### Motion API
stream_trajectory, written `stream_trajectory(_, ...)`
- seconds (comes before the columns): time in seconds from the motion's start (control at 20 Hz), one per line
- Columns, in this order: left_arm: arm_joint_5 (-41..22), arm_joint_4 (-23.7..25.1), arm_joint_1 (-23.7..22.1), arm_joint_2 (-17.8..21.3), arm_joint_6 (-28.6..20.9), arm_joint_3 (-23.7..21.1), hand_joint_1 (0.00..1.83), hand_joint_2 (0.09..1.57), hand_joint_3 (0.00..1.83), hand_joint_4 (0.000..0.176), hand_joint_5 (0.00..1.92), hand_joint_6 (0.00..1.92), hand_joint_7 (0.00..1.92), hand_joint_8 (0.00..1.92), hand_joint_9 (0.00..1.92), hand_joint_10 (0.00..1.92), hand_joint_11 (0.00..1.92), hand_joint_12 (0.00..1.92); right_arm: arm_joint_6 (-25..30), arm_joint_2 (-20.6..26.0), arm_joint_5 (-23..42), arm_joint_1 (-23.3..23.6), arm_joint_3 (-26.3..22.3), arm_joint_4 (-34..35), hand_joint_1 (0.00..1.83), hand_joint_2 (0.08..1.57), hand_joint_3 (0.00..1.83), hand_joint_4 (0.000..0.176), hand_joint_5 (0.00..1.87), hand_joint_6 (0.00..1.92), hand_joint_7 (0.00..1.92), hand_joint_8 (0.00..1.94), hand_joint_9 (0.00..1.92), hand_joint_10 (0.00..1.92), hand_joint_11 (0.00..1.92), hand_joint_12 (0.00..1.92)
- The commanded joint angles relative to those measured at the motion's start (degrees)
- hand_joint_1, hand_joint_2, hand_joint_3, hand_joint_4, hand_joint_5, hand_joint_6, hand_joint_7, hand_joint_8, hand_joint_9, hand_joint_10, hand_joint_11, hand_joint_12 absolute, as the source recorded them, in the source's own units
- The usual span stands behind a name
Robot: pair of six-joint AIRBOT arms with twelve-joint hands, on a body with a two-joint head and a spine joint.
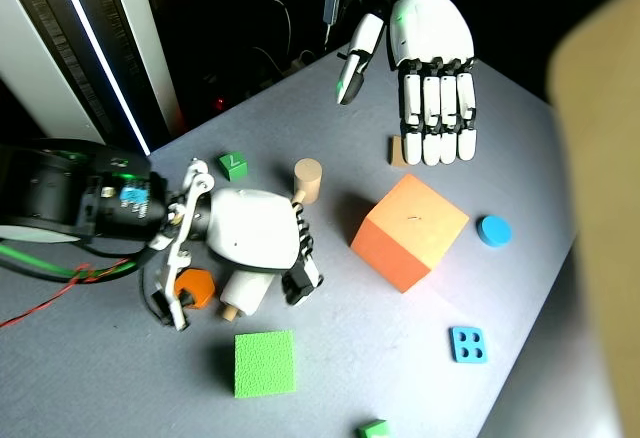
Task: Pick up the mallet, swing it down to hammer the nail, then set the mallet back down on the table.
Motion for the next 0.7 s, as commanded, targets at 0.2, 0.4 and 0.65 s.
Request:
stream_trajectory(0.2, -4.4, -0.5, -1.8, 0.9, -0.2, -0.4, 0.0, 1.23, 0.0, 0.0, 0.14, 0.0, 0.16, 0.0, 0.16, 0.0, 0.03, 0.21, 3.9, 7.5, -0.1, 6.2, -6.1, 3.7, 0.32, 1.08, 0.0, 0.0, 0.69, 0.0, 0.77, 0.0, 0.77, 0.01, 0.43, 0.96)
stream_trajectory(0.4, -3.9, -0.1, -2.7, 1.4, -0.2, -0.6, 0.0, 1.24, 0.0, 0.0, 0.17, 0.01, 0.19, 0.01, 0.18, 0.01, 0.05, 0.22, 2.7, 14.0, -8.1, 11.1, -10.4, 13.6, 0.28, 1.1, 0.01, 0.0, 0.71, 0.01, 0.8, 0.01, 0.81, 0.01, 0.48, 0.93)
stream_trajectory(0.65, -2.3, 1.3, -3.6, 1.8, -0.2, -1.1, 0.0, 1.28, 0.0, 0.0, 0.51, 0.0, 0.64, 0.01, 0.58, 0.01, 0.18, 0.53, 8.4, 18.3, -22.0, 16.7, -11.3, 15.7, 0.3, 1.13, 0.0, 0.0, 0.82, 0.03, 0.92, 0.04, 0.93, 0.06, 0.52, 1.0)
